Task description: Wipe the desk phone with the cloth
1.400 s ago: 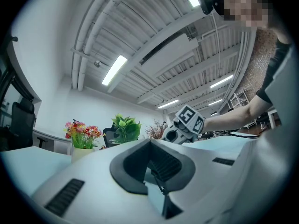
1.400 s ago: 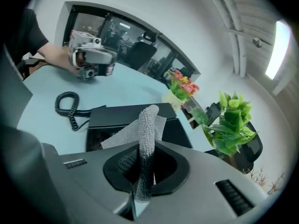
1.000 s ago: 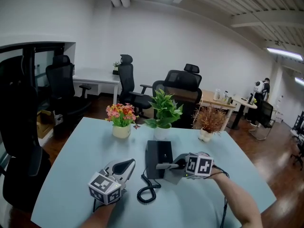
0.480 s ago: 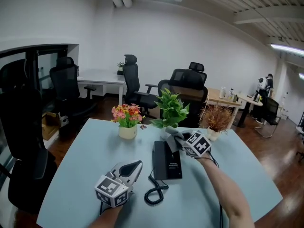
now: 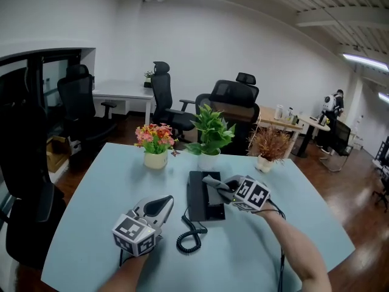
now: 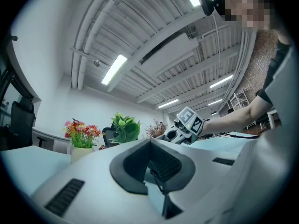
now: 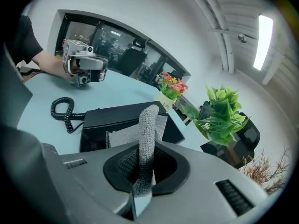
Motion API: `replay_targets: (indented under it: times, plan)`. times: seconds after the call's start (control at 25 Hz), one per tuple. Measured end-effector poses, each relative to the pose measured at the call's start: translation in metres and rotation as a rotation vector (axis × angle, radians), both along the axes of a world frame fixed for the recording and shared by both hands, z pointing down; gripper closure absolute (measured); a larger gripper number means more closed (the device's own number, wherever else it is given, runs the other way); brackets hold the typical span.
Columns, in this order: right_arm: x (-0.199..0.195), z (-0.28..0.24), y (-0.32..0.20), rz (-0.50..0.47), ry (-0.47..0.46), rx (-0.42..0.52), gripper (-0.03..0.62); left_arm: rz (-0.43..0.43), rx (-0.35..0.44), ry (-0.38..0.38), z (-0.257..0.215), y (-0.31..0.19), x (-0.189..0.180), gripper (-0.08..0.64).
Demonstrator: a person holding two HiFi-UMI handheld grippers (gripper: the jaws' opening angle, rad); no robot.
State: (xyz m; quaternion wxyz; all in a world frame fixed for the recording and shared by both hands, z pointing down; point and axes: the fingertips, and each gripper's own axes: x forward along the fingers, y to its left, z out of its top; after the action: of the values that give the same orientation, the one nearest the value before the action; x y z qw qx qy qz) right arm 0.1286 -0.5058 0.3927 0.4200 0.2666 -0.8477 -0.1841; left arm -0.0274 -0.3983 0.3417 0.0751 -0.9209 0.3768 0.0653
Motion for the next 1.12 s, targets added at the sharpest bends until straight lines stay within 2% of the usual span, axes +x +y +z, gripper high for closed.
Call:
replay_targets:
  times: [0.4,0.56,0.72,0.8,0.96,1.12]
  plan:
    - [0.010,0.044,0.081,-0.056,-0.008,-0.083,0.597,0.018,-0.015,-0.007,0.006,0.004,0.009,0.545]
    - [0.011,0.047,0.104,-0.077,-0.051,-0.119,0.597,0.010,-0.018,-0.014,0.007,0.004,0.012,0.545]
    - [0.025,0.048,0.126,-0.043,-0.081,-0.149,0.595,0.046,-0.024,-0.021,0.009,0.010,0.026,0.545]
    - [0.027,0.045,0.136,-0.028,-0.159,-0.141,0.595,0.062,-0.036,-0.031,0.016,0.017,0.030,0.545]
    - [0.027,0.012,0.160,-0.027,-0.389,-0.096,0.595,0.095,-0.049,-0.074,0.024,0.036,0.046,0.545]
    - [0.031,-0.020,0.179,-0.031,-0.593,-0.073,0.595,0.133,-0.006,-0.121,0.025,0.050,0.060,0.545]
